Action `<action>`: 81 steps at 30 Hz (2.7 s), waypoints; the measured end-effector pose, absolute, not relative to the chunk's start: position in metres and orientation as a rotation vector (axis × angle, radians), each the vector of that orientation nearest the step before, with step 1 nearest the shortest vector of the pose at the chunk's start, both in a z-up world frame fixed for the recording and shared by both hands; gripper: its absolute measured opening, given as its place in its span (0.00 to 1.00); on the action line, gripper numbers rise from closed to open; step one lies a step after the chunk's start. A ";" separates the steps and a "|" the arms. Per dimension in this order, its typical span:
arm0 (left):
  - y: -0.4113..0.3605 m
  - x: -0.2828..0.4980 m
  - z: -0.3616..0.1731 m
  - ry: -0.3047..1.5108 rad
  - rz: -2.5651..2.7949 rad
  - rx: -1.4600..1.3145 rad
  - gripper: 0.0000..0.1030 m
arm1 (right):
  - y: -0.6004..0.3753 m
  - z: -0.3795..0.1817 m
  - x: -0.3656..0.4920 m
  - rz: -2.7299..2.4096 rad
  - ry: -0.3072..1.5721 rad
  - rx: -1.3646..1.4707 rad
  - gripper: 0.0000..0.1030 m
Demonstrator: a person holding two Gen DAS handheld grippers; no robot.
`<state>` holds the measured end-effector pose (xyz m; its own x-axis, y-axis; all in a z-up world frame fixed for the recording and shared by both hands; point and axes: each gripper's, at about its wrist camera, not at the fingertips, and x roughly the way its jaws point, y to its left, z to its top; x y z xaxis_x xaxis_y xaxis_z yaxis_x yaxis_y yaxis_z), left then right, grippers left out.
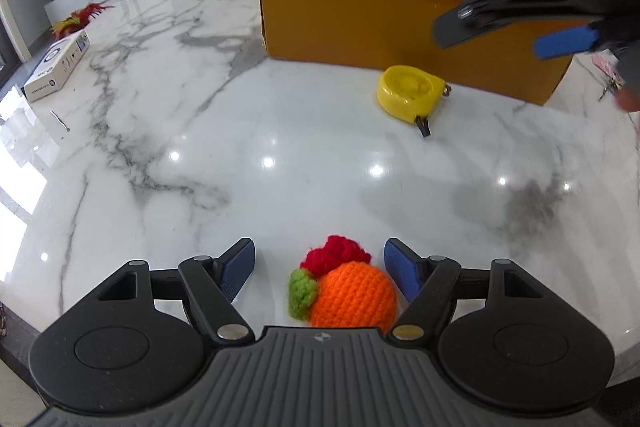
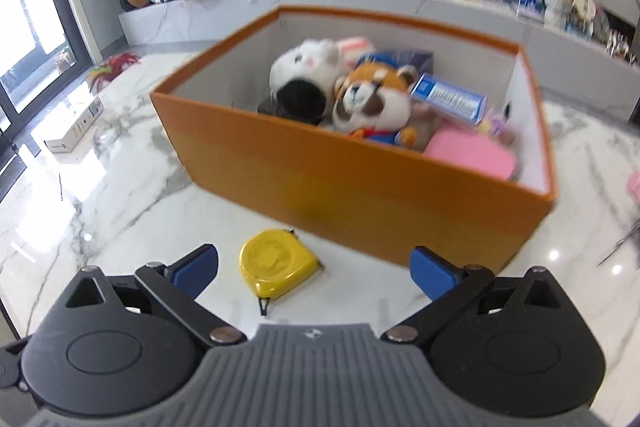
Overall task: Organize objects
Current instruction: 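Grasp the orange crocheted fruit with the left gripper while the right grasps the yellow tape measure, then carry the crocheted fruit and tape measure over the orange box and lower them inside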
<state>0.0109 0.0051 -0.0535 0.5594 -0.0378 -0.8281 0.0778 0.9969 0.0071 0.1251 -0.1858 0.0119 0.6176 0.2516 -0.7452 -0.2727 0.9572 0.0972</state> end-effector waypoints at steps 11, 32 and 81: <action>0.003 0.004 -0.055 0.930 -0.062 0.046 0.79 | -0.158 -0.034 0.163 0.382 0.919 -0.085 0.95; 0.004 0.003 -0.049 0.901 -0.085 0.035 0.46 | -0.159 -0.020 0.138 0.472 0.885 -0.196 0.57; -0.021 0.217 0.046 0.707 -0.105 -0.104 0.46 | -0.255 0.068 0.189 0.244 0.616 0.084 0.58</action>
